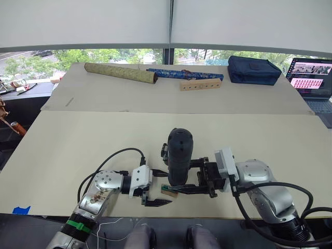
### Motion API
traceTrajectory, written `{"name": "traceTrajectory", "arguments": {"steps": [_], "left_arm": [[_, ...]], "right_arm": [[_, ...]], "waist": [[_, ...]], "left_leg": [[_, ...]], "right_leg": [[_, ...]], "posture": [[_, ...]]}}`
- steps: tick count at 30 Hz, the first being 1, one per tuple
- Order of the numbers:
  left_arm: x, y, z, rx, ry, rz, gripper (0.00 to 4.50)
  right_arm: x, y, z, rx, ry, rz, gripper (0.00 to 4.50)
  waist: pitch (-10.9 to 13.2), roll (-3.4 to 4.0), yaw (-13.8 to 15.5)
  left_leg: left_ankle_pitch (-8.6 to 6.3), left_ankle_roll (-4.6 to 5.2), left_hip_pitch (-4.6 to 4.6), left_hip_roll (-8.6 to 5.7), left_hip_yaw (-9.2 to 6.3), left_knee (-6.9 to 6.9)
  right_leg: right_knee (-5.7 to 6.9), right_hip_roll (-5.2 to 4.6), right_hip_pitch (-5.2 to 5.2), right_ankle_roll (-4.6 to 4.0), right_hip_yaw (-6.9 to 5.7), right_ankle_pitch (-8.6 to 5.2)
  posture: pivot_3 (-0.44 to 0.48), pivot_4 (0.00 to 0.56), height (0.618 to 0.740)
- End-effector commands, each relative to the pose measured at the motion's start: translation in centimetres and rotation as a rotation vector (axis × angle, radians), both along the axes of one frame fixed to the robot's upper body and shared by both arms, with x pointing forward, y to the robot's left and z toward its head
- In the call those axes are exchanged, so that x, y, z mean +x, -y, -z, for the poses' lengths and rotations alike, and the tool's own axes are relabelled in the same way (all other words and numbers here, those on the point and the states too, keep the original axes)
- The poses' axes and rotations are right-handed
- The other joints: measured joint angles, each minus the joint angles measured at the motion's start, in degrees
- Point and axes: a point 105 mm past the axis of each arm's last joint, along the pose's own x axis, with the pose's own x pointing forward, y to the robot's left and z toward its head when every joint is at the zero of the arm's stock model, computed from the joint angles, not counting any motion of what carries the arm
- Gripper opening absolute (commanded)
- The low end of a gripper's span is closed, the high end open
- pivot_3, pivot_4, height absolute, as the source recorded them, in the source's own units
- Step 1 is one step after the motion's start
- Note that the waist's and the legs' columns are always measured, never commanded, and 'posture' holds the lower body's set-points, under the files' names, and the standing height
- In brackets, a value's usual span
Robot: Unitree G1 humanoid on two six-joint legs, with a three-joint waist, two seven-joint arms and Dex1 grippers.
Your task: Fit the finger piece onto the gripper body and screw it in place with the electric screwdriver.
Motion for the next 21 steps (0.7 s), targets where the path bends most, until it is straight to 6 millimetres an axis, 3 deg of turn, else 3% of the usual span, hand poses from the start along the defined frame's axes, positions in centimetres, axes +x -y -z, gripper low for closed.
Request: {"name": "traceTrajectory", "arguments": {"steps": [1, 16, 21], "left_arm": [[-1.2, 0.1, 2.2, 0.038, -0.097, 0.007, 4.50], [-1.2, 0.1, 2.3, 0.034, -0.101, -0.005, 4.50], [-1.2, 0.1, 2.4, 0.033, -0.101, -0.008, 4.50]], "right_arm": [[-0.9, 0.0, -1.4, 0.044, 0.042, -0.031, 1.90], [-0.8, 0.1, -1.3, 0.038, 0.020, -0.053, 1.90], [-0.6, 0.0, -2.5, 0.087, 0.046, -0.046, 1.90]], "waist": [[0.0, 0.00, 0.0], [0.0, 0.01, 0.0], [0.0, 0.01, 0.0]], "left_leg": [[0.00, 0.00, 0.00, 0.00, 0.00, 0.00], [-0.02, 0.04, 0.01, 0.00, 0.00, 0.00], [-0.04, 0.07, 0.01, 0.00, 0.00, 0.00]], "right_leg": [[0.00, 0.00, 0.00, 0.00, 0.00, 0.00], [0.00, -0.01, 0.01, 0.00, 0.00, 0.00], [0.00, -0.01, 0.01, 0.00, 0.00, 0.00]], "posture": [[0.000, 0.150, 0.740], [0.000, 0.150, 0.740], [0.000, 0.150, 0.740]]}}
